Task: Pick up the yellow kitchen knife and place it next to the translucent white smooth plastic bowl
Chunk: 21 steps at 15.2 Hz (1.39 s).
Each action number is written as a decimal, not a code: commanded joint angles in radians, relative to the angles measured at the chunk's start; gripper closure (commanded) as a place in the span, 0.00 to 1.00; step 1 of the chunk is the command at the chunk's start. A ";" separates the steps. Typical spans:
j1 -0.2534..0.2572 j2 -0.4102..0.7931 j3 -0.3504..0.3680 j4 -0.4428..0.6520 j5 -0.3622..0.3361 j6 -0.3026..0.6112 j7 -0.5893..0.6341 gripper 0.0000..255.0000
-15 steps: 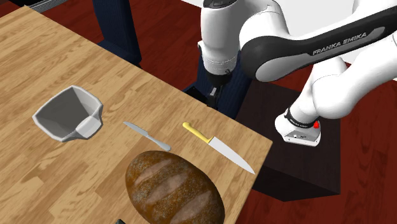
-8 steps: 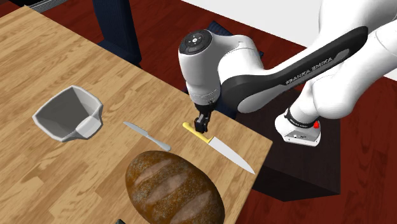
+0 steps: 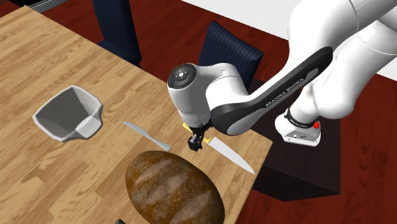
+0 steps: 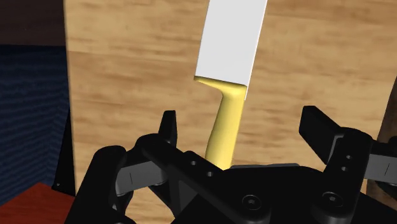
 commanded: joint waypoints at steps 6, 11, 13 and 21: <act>0.003 0.028 0.004 -0.039 -0.010 0.065 0.010 0.00; 0.003 0.028 0.004 -0.039 -0.010 0.065 0.010 0.00; 0.003 0.028 0.004 -0.039 -0.010 0.065 0.010 1.00; 0.003 0.028 0.004 -0.039 -0.010 0.065 0.010 1.00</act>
